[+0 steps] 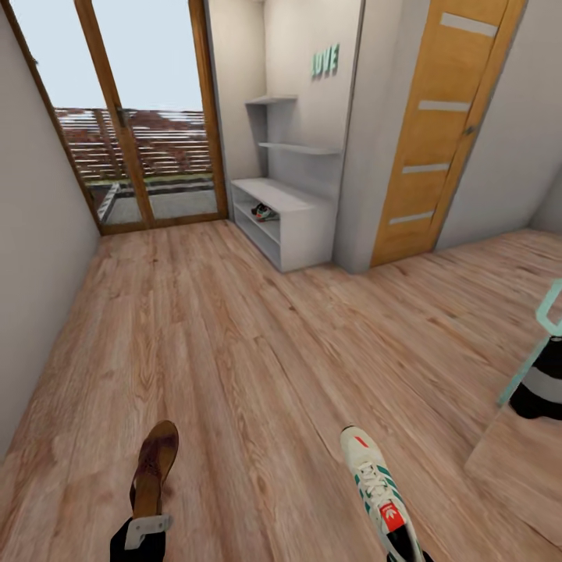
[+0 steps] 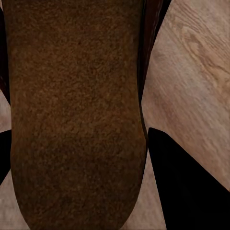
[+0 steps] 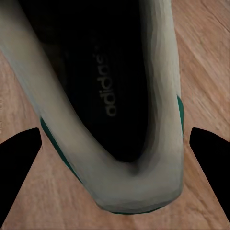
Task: Pick up the two gym shoes and the two sandals from the corridor floor and place them onto the hallstand (shoe rack) in the corridor, making sure they are on the rack and not on the floor. Arrange them so the two gym shoes are next to each other and the two sandals are next to each other.
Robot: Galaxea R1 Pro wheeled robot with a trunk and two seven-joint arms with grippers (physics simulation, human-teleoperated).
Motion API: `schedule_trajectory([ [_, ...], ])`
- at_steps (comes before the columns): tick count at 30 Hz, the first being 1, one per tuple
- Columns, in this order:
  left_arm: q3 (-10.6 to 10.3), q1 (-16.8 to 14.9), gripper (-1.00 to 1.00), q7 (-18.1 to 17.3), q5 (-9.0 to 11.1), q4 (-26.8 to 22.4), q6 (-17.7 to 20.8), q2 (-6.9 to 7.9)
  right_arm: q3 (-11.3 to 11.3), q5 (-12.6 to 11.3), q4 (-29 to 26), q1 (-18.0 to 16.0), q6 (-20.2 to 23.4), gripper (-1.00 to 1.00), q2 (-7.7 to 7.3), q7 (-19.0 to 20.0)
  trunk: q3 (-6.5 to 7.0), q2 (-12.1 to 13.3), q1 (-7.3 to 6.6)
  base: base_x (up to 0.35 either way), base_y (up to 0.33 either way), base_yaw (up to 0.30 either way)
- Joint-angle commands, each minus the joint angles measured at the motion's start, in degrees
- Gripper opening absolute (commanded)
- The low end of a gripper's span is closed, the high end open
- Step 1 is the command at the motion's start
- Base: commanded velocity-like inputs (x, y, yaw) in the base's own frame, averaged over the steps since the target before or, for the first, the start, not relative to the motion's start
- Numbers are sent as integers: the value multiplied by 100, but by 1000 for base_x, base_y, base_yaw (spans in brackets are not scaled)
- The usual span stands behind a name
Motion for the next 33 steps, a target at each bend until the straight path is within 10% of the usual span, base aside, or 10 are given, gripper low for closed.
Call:
schedule_trajectory([
  [1, -47, -5, -100, 51, 2, 1, -14, 5, -48, 19, -6, -5, -23, -100, 9, 53, -5, -2, 2, 338, 0, 260],
  [33, -47, -5, -100, 47, 2, 27, -14, -57, -49, 3, -6, -4, -23, -100, 15, 44, 0, -2, 2, 338, 0, 142],
])
